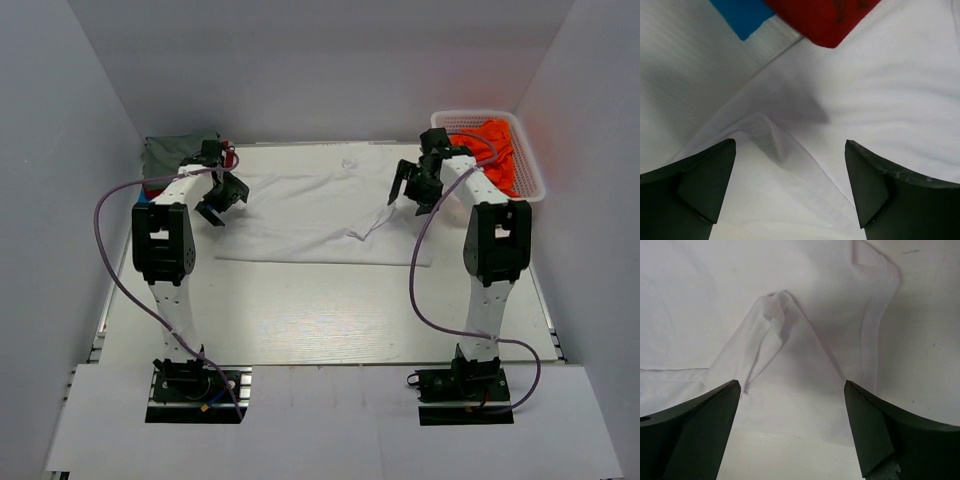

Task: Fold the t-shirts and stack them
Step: Fold the flattened tshirt in 1/3 of the way

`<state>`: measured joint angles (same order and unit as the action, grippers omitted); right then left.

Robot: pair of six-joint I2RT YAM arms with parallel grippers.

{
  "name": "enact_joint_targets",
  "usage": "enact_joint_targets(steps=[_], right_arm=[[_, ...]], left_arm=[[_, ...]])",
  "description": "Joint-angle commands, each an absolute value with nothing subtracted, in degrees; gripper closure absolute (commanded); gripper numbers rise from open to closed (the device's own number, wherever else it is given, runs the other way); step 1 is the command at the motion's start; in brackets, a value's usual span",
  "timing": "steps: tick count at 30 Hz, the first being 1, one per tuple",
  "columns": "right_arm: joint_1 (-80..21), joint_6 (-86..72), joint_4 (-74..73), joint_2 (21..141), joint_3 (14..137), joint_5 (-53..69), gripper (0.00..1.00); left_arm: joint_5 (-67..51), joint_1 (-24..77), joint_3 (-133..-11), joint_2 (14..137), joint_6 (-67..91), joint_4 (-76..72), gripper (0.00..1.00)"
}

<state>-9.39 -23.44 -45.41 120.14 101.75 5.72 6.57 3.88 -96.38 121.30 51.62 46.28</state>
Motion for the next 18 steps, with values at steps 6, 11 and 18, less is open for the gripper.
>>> enact_joint_targets(steps=[6, 11, 18], right_arm=[[-9.93, -22.23, -32.81, 103.37, 81.4, 12.11, 0.1], [-10.02, -23.55, -28.57, 102.57, 74.01, 15.73, 0.1], [-8.44, -26.53, -23.29, 105.21, 65.5, 13.88, 0.1]], left_arm=[[6.68, 5.88, -92.91, 111.19, 50.1, 46.85, 0.0], [4.83, 7.9, -92.37, 112.94, 48.7, 44.47, 0.0], [3.6, 9.32, -84.12, 115.49, 49.39, 41.49, 0.0]])
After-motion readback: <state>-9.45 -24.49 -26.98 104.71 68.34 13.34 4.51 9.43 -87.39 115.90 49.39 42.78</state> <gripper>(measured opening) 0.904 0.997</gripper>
